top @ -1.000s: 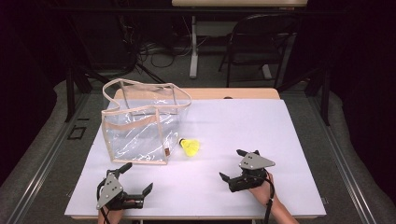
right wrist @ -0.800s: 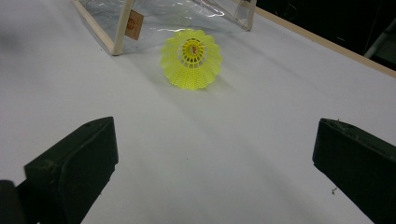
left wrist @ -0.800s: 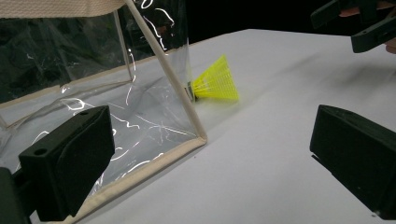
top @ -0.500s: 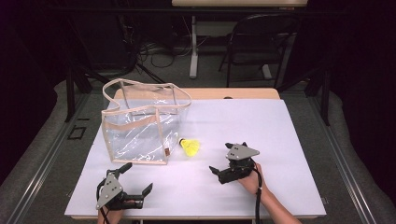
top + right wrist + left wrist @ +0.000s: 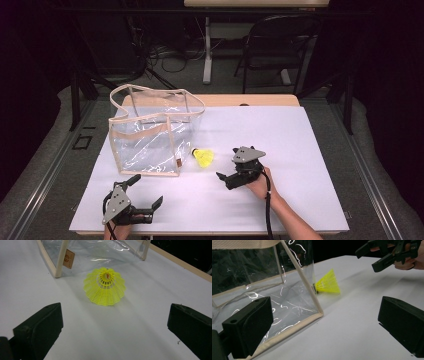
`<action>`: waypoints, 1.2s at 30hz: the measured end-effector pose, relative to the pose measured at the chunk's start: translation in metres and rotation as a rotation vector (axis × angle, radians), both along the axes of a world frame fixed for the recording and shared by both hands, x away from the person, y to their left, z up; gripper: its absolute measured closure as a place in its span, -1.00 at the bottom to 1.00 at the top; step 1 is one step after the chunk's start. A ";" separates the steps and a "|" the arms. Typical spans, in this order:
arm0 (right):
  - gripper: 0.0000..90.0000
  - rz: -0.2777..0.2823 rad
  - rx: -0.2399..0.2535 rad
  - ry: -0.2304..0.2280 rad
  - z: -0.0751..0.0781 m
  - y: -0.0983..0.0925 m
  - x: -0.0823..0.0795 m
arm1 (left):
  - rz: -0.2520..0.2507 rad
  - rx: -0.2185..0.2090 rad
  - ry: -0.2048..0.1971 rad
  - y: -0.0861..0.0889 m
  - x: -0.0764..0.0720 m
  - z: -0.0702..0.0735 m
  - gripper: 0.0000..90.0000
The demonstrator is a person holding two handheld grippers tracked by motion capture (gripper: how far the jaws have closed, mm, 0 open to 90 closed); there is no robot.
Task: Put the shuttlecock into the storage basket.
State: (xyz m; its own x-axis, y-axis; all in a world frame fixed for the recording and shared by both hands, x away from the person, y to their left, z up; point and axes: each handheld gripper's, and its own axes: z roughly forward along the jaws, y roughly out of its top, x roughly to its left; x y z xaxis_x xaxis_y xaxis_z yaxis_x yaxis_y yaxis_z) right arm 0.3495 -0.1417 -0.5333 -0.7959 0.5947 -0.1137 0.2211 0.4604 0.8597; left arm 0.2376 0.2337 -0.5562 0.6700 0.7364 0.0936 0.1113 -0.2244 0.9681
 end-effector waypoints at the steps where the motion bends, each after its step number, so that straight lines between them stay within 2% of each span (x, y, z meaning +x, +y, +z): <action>1: -1.00 0.001 0.002 0.001 0.000 0.000 0.001 | -0.002 0.001 0.000 0.000 0.000 0.000 -1.00; 8: -1.00 0.005 0.000 0.022 0.000 0.008 0.010 | -0.004 0.004 -0.002 -0.001 0.000 0.000 -1.00; 27: -1.00 0.015 -0.013 0.045 -0.002 0.027 0.034 | -0.004 -0.003 -0.008 0.000 -0.001 0.000 -1.00; 30: -0.95 0.018 -0.018 0.051 -0.002 0.029 0.038 | -0.001 -0.004 -0.006 0.000 -0.001 0.001 -1.00; 36: -0.67 0.013 -0.038 0.051 -0.005 0.033 0.043 | -0.001 -0.003 -0.007 0.001 -0.001 0.000 -1.00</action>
State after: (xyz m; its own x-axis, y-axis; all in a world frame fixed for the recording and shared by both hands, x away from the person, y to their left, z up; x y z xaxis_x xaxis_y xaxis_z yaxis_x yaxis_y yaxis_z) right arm 0.3925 -0.1084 -0.5384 -0.8088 0.5803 -0.0954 0.2580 0.4959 0.8291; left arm 0.2365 0.2342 -0.5558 0.6701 0.7361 0.0960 0.1047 -0.2218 0.9694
